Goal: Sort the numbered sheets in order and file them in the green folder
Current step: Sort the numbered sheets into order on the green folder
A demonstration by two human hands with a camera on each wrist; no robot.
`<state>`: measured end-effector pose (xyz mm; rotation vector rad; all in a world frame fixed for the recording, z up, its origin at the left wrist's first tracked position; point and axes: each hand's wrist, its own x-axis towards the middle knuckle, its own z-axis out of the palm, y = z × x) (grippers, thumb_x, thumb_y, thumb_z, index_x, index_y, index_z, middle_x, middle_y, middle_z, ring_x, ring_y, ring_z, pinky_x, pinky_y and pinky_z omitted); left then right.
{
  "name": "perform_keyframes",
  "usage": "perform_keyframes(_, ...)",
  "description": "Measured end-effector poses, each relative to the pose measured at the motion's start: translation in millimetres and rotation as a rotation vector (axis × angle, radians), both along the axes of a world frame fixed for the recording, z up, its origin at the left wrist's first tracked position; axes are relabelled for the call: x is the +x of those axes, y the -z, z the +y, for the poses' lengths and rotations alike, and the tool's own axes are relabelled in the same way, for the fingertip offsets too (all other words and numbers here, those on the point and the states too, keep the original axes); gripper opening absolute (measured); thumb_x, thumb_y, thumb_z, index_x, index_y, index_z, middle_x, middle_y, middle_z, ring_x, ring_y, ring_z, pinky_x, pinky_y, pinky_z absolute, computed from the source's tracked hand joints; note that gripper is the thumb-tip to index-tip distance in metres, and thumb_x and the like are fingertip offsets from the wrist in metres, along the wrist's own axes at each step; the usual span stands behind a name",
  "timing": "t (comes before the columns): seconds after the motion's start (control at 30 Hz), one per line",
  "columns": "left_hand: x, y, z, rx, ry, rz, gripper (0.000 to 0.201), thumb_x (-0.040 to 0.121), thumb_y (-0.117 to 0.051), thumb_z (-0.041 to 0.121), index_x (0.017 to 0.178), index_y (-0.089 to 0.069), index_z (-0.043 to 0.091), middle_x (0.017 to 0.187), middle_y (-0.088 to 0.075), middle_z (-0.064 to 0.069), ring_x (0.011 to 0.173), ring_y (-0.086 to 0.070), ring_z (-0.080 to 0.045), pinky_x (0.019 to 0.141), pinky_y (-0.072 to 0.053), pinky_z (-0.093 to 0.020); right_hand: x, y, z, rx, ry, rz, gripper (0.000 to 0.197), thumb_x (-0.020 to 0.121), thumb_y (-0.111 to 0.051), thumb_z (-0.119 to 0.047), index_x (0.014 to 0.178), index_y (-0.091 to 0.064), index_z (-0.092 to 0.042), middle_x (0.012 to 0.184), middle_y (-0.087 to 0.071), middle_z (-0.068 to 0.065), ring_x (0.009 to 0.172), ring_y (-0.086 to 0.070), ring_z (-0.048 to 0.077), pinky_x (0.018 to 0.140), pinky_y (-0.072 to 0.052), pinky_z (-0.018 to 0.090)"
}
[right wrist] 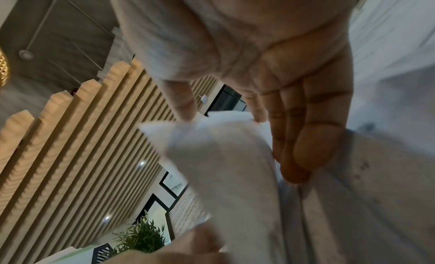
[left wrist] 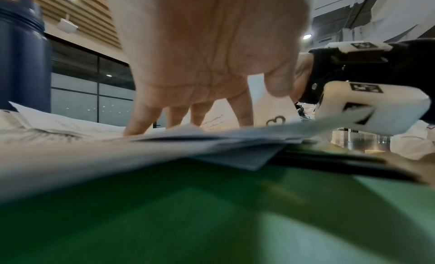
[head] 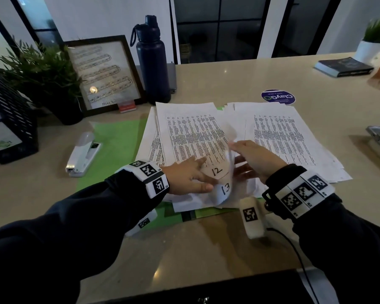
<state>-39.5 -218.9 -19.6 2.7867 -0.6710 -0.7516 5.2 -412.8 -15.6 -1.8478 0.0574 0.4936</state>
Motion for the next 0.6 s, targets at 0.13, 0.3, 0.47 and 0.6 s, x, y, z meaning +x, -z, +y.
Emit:
perform_keyframes(0.13, -0.5, 2.3, -1.0, 0.107, 0.067, -0.009, 0.055, 0.095, -0.040, 0.045, 0.143, -0.013, 0.048, 0.158, 0.006, -0.004, 0.144, -0.002, -0.025, 0.111, -0.017, -0.060, 4.7, 2.6, -2.3, -0.031, 0.061, -0.033, 0.038, 0.090, -0.054, -0.031, 0.121, -0.049, -0.009, 0.105, -0.065, 0.016, 0.088, -0.066, 0.033, 0.074, -0.053, 0.042)
perform_keyframes(0.3, 4.3, 12.8, 5.3, 0.090, -0.065, -0.063, 0.101, 0.084, -0.061, 0.042, 0.144, 0.020, 0.031, 0.157, 0.015, -0.001, 0.146, 0.006, -0.022, 0.113, -0.015, -0.059, 5.9, 1.5, -5.7, -0.017, -0.045, -0.061, 0.033, 0.086, -0.049, 0.001, 0.119, -0.050, -0.004, 0.107, -0.063, 0.022, 0.084, -0.061, 0.037, 0.070, -0.047, 0.037)
perform_keyframes(0.47, 6.8, 14.7, 7.9, 0.016, -0.165, -0.104, 0.118, 0.074, -0.067, 0.052, 0.144, 0.024, 0.023, 0.158, 0.007, -0.008, 0.145, -0.009, -0.025, 0.114, -0.023, -0.050, 3.5, 2.5, -3.9, 0.104, -0.206, -0.070, 0.064, 0.078, -0.043, 0.018, 0.131, -0.044, -0.016, 0.119, -0.057, 0.028, 0.094, -0.060, 0.036, 0.071, -0.051, 0.035)
perform_keyframes(0.6, 5.0, 7.1, 6.3, 0.042, -0.266, -0.168, 0.112, 0.077, -0.068, 0.045, 0.146, 0.018, 0.021, 0.150, -0.024, -0.015, 0.131, -0.034, -0.034, 0.107, -0.035, -0.044, 8.1, 4.5, -1.3, -0.010, -0.237, -0.156, 0.087, 0.073, -0.048, 0.009, 0.144, -0.027, -0.038, 0.125, -0.052, 0.022, 0.085, -0.057, 0.031, 0.069, -0.049, 0.038)
